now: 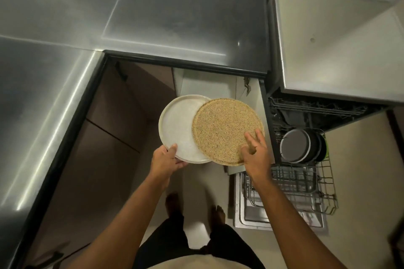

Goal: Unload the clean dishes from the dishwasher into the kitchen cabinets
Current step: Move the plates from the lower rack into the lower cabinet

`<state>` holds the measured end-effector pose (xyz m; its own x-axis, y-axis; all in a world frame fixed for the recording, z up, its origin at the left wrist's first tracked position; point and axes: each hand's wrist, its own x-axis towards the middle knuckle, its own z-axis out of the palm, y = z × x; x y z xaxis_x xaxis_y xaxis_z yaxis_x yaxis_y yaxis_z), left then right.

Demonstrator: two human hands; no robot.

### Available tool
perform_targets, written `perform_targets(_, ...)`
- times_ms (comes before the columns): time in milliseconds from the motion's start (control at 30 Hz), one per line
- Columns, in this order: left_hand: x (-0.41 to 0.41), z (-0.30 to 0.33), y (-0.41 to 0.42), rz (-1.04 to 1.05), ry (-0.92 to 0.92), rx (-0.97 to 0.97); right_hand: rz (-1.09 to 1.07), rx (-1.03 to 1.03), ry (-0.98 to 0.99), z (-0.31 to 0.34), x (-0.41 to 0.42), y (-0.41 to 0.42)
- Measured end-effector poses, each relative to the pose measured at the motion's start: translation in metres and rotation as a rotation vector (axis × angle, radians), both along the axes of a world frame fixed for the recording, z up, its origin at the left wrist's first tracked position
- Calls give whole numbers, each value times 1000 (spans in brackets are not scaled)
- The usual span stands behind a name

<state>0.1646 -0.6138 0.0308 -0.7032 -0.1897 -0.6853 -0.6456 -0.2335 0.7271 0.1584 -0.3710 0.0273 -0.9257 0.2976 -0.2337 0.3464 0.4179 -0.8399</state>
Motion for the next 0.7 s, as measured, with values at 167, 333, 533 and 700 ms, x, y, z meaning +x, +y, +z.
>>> perform_targets(167,-24,-18,-15,-43,-28,8,130,94,-105,-8,-12,-14)
perform_targets(333,-45,-38,-24,-84,-71,-56,200,191,-204,-18,-24,-21)
perform_targets(533,-86,-79,-17,-76,-57,-64,283,226,-212,-67,-57,-13)
perform_targets(700,-123,-135,-2,-55,-47,-28,281,285,-188,-129,-89,-6)
